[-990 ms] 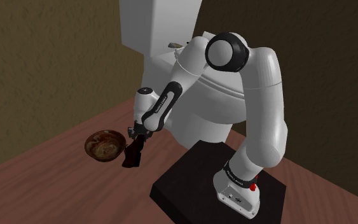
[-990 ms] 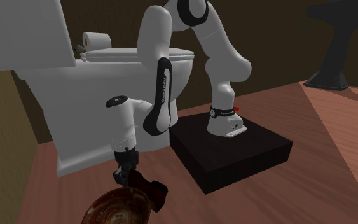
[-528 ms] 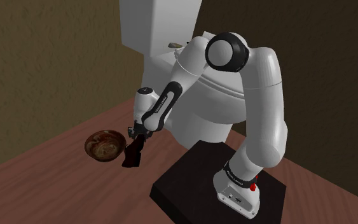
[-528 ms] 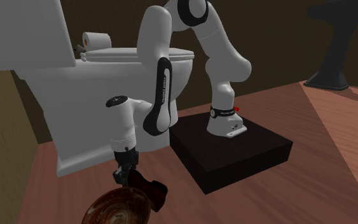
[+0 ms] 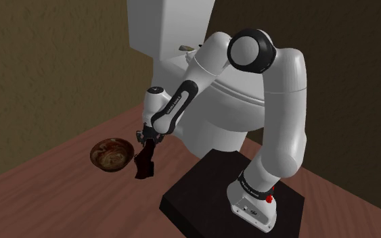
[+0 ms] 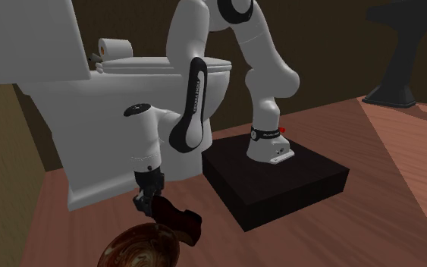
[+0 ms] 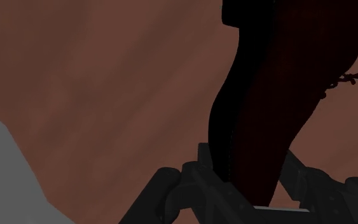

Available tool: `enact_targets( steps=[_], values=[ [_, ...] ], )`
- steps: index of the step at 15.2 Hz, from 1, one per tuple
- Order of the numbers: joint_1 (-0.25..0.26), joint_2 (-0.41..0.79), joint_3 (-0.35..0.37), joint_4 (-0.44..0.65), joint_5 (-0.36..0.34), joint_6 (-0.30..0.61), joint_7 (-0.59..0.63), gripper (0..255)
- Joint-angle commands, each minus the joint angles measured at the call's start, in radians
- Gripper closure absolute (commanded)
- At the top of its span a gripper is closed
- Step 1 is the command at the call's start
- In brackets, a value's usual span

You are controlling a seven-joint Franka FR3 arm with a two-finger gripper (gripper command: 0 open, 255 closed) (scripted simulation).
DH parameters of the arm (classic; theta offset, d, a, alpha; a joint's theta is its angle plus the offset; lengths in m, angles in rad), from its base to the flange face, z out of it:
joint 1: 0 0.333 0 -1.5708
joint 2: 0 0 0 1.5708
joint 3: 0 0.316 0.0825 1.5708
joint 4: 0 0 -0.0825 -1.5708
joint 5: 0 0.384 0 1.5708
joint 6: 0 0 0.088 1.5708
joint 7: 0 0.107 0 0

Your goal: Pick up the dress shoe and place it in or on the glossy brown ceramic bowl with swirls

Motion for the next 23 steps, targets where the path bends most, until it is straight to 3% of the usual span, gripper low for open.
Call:
enact_targets(
  steps=[1,23],
  values=[
    [-0.008,-0.031,0.011,-0.012,0.009,-0.02,-0.006,255],
    [-0.072,-0.317,0.1,-0.052,0.135,-0.261,-0.103,255]
  ],
)
